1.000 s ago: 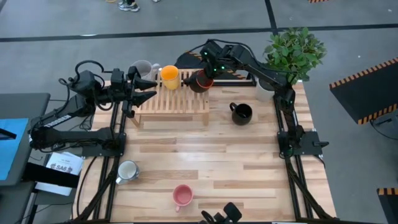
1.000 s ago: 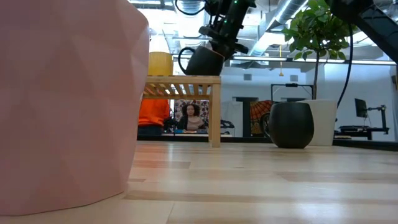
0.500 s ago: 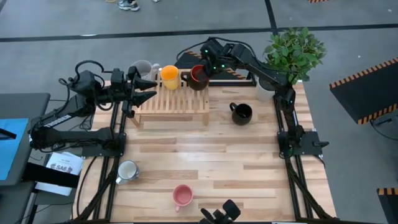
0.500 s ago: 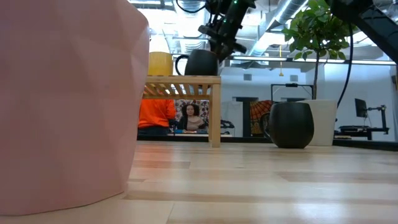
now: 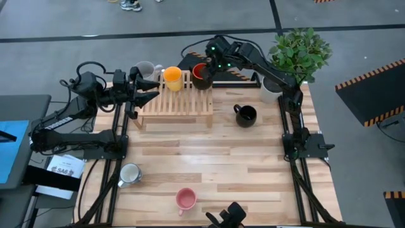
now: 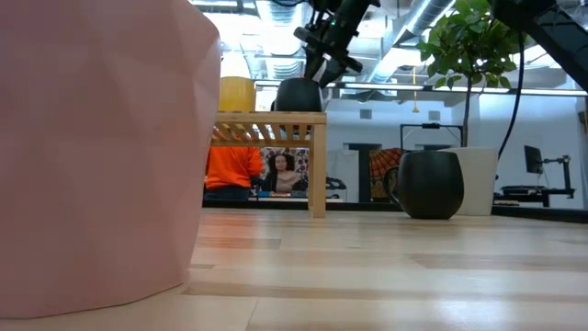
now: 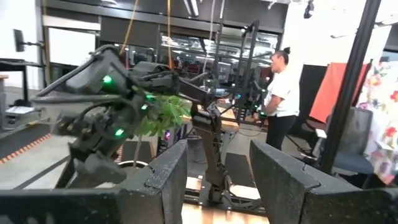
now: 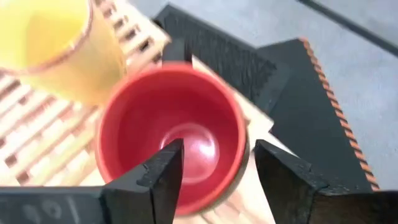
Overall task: Place coffee mugs
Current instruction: Put the black mug on the shelf
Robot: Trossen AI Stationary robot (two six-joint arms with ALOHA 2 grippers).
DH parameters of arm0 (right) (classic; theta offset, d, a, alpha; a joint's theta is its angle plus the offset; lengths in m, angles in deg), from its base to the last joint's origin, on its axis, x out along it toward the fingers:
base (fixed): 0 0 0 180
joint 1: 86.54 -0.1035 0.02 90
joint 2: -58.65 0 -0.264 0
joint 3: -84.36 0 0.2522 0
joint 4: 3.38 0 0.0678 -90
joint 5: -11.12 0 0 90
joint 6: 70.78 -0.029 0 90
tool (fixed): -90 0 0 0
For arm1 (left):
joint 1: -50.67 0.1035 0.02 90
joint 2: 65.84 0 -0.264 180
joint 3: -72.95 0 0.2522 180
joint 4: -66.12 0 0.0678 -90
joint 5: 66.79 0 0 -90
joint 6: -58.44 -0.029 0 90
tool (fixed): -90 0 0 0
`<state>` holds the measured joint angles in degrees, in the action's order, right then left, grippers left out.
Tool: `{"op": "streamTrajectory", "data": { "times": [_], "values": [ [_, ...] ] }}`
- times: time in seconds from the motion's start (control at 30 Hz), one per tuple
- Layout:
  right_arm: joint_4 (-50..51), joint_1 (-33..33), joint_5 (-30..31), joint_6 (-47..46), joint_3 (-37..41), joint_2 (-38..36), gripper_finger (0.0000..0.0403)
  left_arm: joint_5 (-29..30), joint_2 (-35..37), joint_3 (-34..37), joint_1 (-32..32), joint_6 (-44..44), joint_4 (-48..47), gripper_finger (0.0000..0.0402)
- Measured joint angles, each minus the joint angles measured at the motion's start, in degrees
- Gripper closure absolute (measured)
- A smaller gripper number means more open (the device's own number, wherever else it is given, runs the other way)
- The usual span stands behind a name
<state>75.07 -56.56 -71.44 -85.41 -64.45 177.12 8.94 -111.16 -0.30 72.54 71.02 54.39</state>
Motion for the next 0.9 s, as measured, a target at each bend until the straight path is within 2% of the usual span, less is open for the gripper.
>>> {"op": "streamTrajectory", "data": {
  "times": [0.3, 0.4, 0.63, 0.77, 0.9],
  "values": [
    [-0.91, 0.68, 0.02, 4.51, 0.02, -4.33, 0.0178, 1.54, -0.02, 0.00, 0.00, 0.11, 0.00, 0.0244],
    [-0.35, 0.49, -0.07, 6.99, 0.22, -7.69, 0.0179, 3.71, -0.04, 0.00, 0.00, 0.30, -0.02, 0.0244],
    [9.85, -4.42, -3.98, 8.15, 0.74, -15.16, 0.0179, 4.54, -0.99, 0.00, 0.00, -0.72, 0.09, 0.0244],
    [9.30, -9.03, -4.11, 9.11, 7.29, -20.44, 0.0179, 3.87, -3.36, 0.00, 0.00, -0.92, -0.23, 0.0244],
    [2.67, -12.37, -3.23, 8.03, 20.97, -28.07, 0.0179, 0.71, -5.01, 0.00, 0.02, -0.89, 0.27, 0.0244]
  ]
}}
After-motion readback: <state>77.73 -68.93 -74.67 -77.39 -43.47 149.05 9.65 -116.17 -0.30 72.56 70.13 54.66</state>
